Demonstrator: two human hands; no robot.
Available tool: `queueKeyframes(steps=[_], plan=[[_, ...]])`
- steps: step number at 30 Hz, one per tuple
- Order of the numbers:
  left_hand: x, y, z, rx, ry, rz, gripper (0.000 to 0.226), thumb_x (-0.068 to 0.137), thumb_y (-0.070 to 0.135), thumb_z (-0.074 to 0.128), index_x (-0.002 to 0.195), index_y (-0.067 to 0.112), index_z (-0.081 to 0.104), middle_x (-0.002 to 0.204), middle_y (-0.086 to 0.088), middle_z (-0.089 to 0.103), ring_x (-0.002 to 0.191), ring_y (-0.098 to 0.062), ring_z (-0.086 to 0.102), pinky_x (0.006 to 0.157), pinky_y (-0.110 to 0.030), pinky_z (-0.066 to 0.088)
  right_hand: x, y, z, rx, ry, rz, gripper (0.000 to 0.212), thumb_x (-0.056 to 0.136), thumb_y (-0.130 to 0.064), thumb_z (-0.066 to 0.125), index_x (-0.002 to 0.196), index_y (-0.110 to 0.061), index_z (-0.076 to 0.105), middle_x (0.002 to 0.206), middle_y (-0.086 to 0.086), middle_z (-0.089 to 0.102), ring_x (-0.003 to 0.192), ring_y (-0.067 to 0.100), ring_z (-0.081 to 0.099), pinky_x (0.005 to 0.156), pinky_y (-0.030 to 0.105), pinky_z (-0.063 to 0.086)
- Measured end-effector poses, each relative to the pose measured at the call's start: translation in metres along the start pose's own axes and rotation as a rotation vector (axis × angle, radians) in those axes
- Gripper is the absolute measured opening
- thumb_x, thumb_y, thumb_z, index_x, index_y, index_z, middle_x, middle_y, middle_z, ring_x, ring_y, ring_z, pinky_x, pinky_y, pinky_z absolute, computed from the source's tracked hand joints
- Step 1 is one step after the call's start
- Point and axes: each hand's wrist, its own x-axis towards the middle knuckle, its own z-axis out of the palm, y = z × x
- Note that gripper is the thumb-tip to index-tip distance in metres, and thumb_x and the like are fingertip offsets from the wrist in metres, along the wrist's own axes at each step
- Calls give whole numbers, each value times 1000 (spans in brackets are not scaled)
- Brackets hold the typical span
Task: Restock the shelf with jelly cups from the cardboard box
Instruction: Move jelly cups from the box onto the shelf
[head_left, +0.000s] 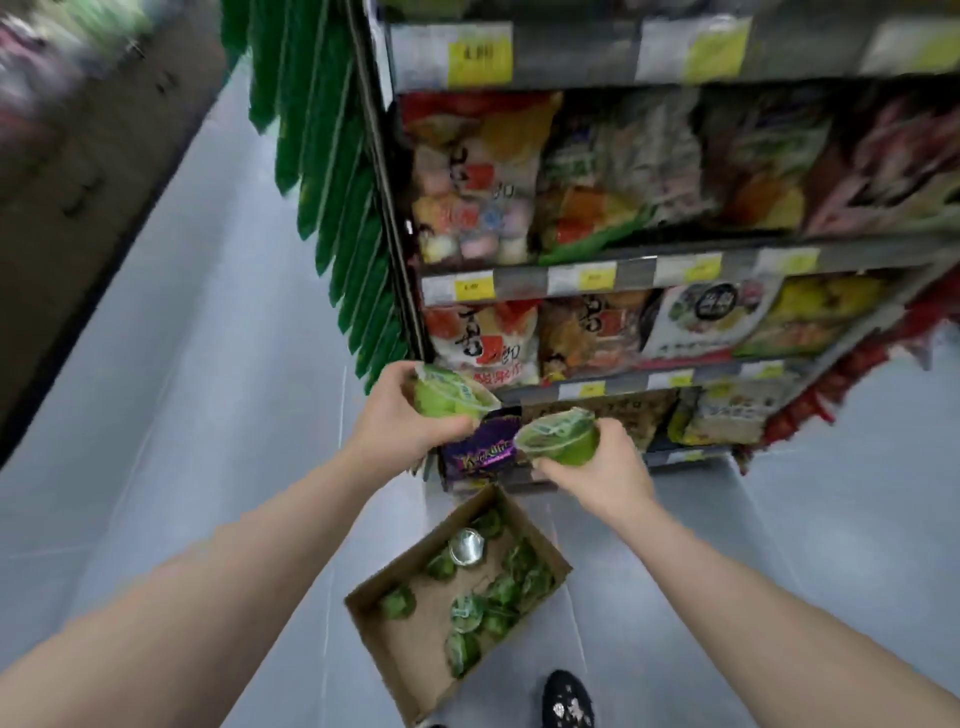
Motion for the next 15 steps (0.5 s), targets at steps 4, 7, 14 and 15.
queueKeyframes(steps=[4,7,14,15], plan=[[-16,113,-28,24,38,136,81,63,27,90,130,14,45,115,2,56,103,-14,56,84,-24,43,-39,-52,-99,35,114,-90,73,63,-59,77,116,-21,44,110,-3,55,105,20,56,84,36,51],[-24,182,-36,20,65,216,91,60,35,90,135,12,45,121,0,60,107,-17,60,79,-21,46,-56,-77,-162,46,192,-150,87,70,-57,75,137,-17,35,124,-1,49,119,21,49,92,36,48],[-49,306,-16,-47,174,384,99,61,39,87,142,14,38,129,5,52,112,-14,52,94,-30,46,-65,-105,-282,157,319,-339,75,74,-51,76,132,-20,38,118,-8,47,106,15,51,83,31,48],[-52,318,-12,-54,195,403,98,63,37,87,144,13,36,132,3,50,117,-16,50,97,-31,43,-65,-107,-296,156,328,-364,78,75,-50,76,135,-18,37,118,-8,44,107,14,48,84,29,44]])
